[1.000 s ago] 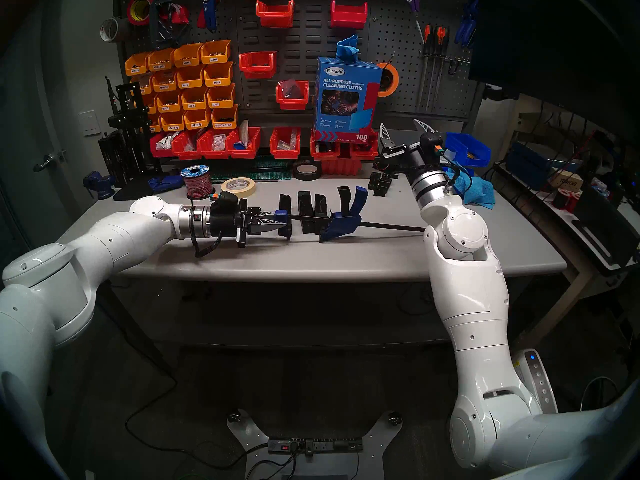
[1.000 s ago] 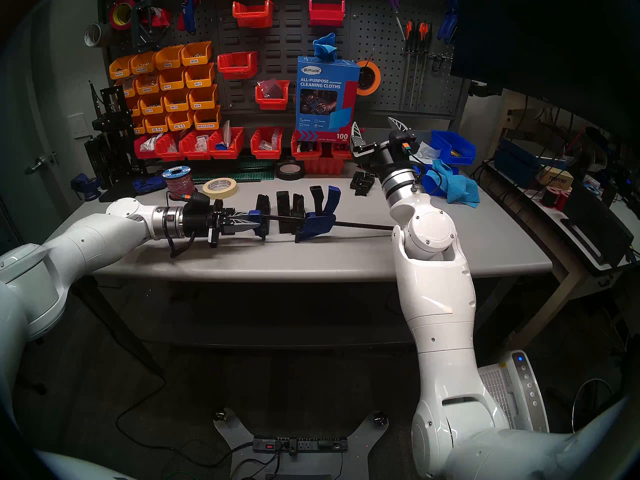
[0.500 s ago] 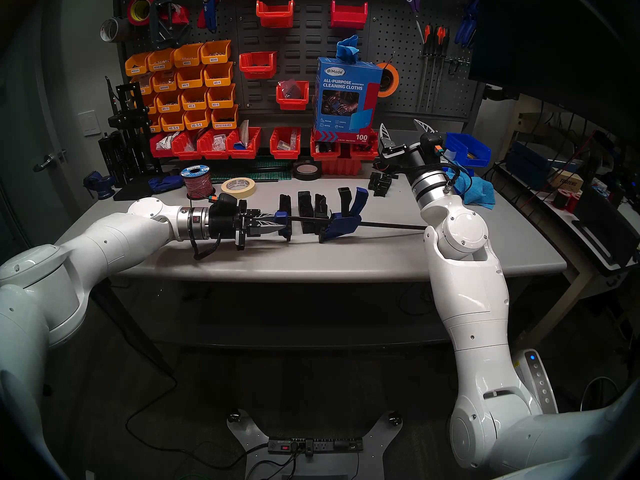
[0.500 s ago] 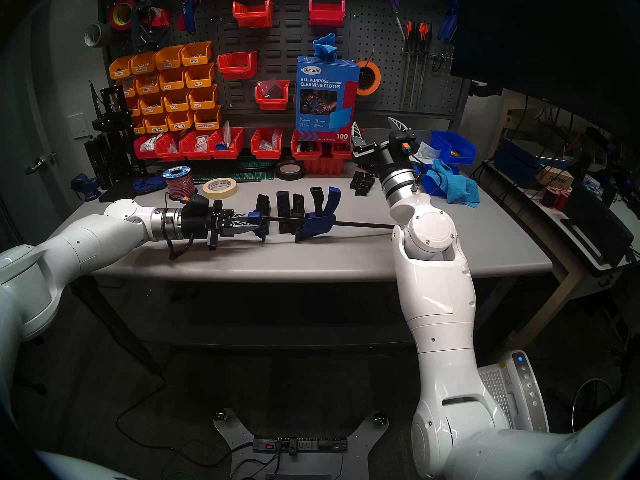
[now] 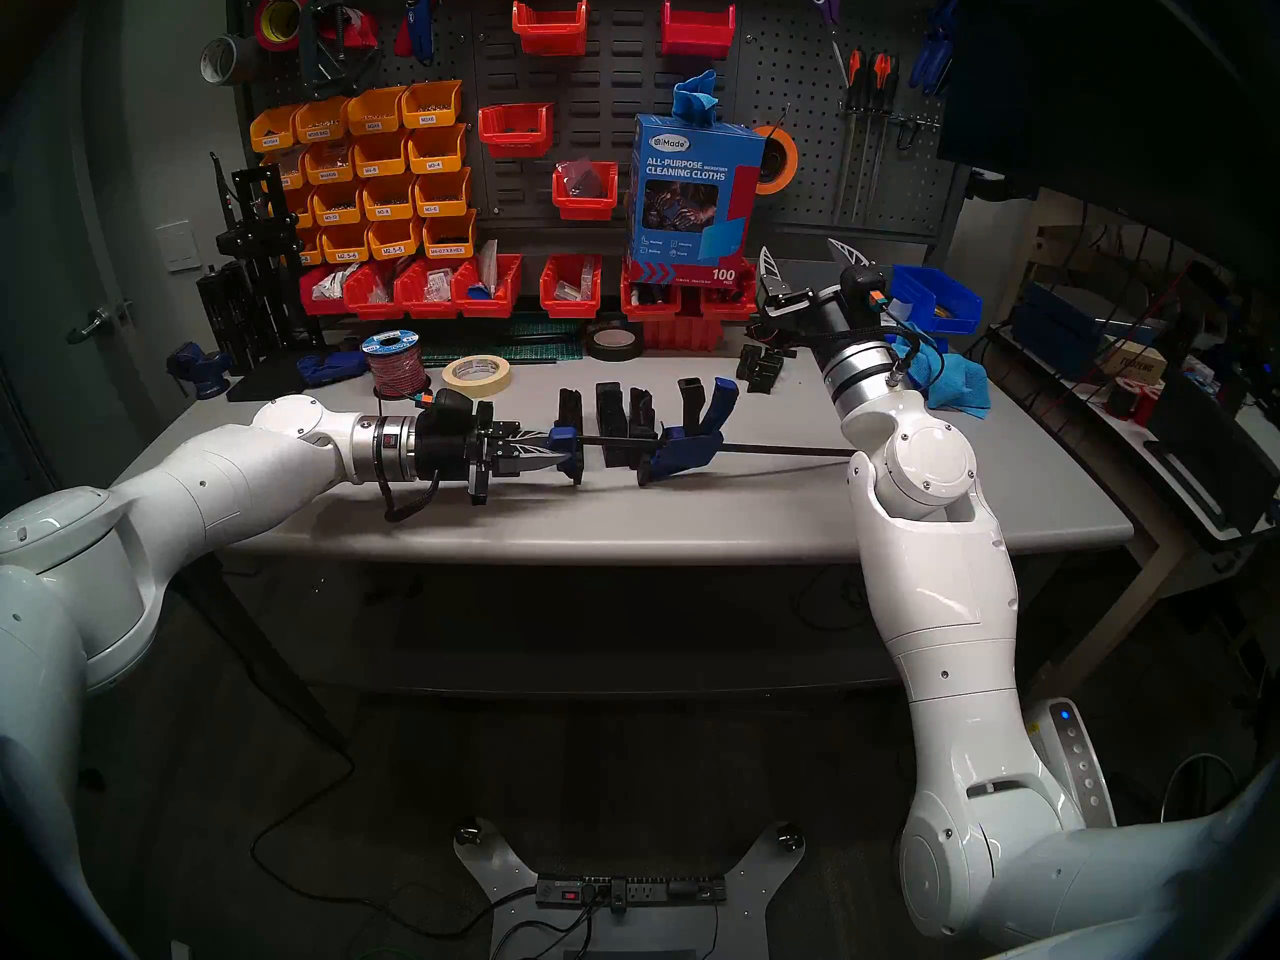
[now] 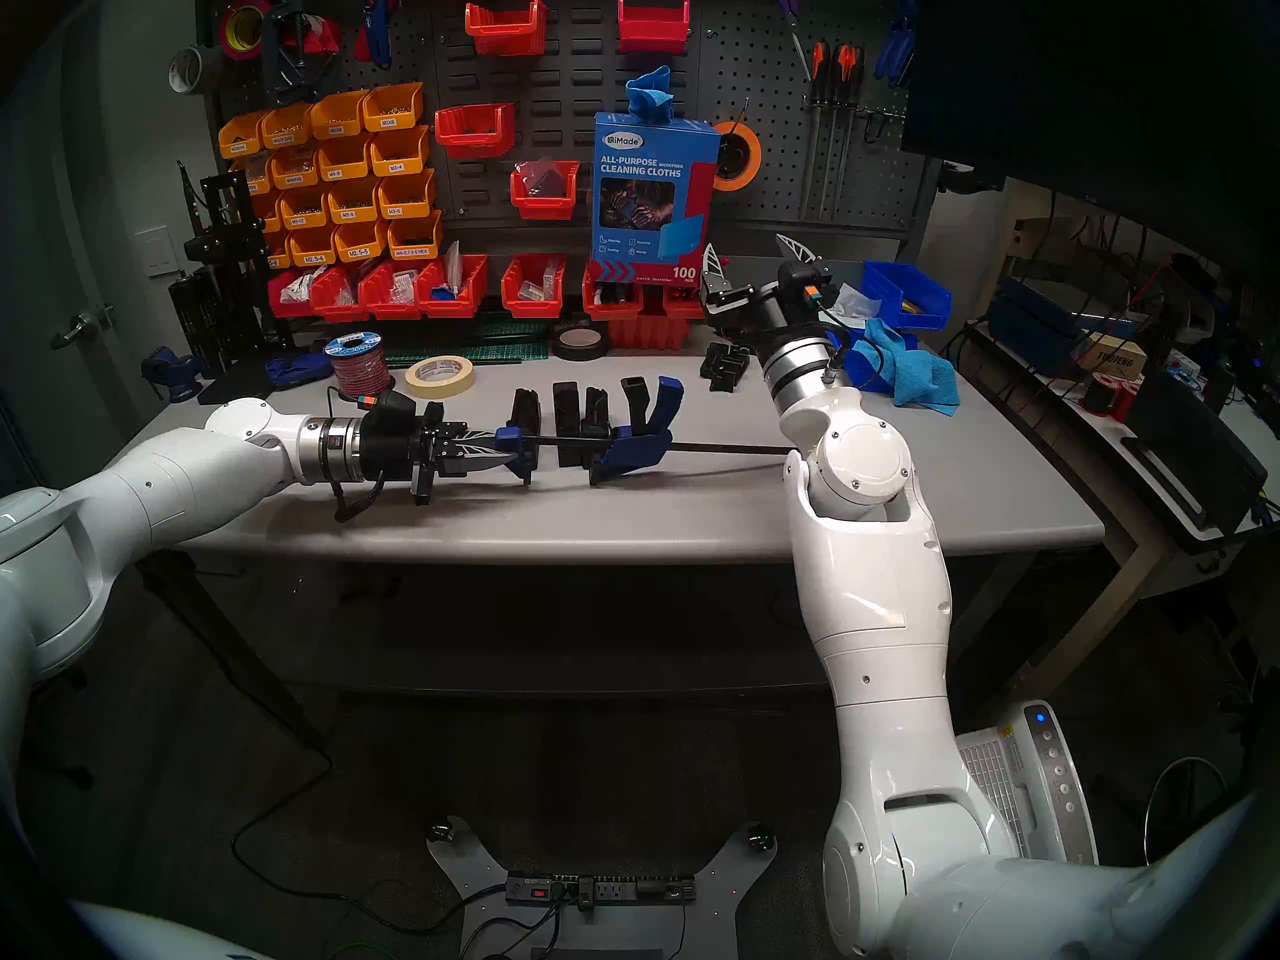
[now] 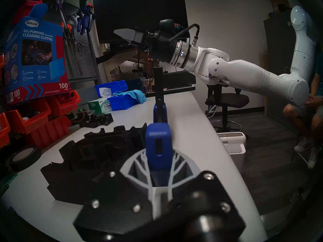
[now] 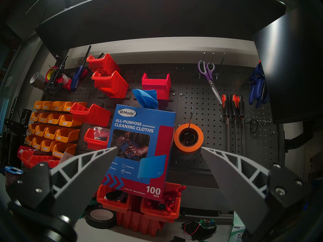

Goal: Clamp the two 3D printed pieces together with the clamp

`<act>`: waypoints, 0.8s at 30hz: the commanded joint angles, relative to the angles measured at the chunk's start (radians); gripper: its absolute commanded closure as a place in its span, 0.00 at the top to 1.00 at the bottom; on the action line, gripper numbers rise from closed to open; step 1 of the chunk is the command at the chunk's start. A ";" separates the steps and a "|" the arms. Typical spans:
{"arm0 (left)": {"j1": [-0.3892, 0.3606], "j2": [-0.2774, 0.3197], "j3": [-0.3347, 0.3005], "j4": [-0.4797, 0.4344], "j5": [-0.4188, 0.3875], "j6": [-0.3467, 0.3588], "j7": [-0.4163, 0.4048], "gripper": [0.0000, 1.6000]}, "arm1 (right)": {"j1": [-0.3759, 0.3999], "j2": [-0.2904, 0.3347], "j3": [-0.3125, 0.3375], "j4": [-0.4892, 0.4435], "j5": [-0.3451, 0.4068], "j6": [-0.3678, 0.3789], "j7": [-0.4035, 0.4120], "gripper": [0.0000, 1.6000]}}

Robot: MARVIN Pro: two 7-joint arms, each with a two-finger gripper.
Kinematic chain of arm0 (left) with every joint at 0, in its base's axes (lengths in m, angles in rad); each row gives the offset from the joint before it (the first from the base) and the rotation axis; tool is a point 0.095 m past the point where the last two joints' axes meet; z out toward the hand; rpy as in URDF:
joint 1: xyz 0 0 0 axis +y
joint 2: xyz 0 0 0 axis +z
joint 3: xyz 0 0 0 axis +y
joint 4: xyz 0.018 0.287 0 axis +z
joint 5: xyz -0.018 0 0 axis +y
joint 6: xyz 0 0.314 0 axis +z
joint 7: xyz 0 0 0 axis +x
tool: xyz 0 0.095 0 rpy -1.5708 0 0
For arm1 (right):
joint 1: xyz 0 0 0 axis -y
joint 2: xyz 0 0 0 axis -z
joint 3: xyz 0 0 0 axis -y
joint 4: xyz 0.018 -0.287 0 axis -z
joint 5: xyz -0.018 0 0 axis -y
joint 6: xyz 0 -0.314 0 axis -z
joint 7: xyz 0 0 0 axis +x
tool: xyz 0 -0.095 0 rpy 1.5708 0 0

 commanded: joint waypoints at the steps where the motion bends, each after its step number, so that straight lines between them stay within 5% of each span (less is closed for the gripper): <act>1: -0.029 0.008 0.011 -0.007 -0.018 -0.001 -0.101 0.00 | 0.007 0.000 0.000 -0.013 0.000 -0.002 0.000 1.00; 16: -0.041 0.012 0.042 -0.012 -0.036 -0.012 -0.096 0.00 | 0.085 -0.035 -0.090 0.004 -0.078 0.005 -0.030 1.00; 24: -0.045 0.011 0.050 -0.008 -0.044 -0.016 -0.109 0.00 | 0.089 -0.062 -0.138 -0.069 -0.125 0.052 -0.072 1.00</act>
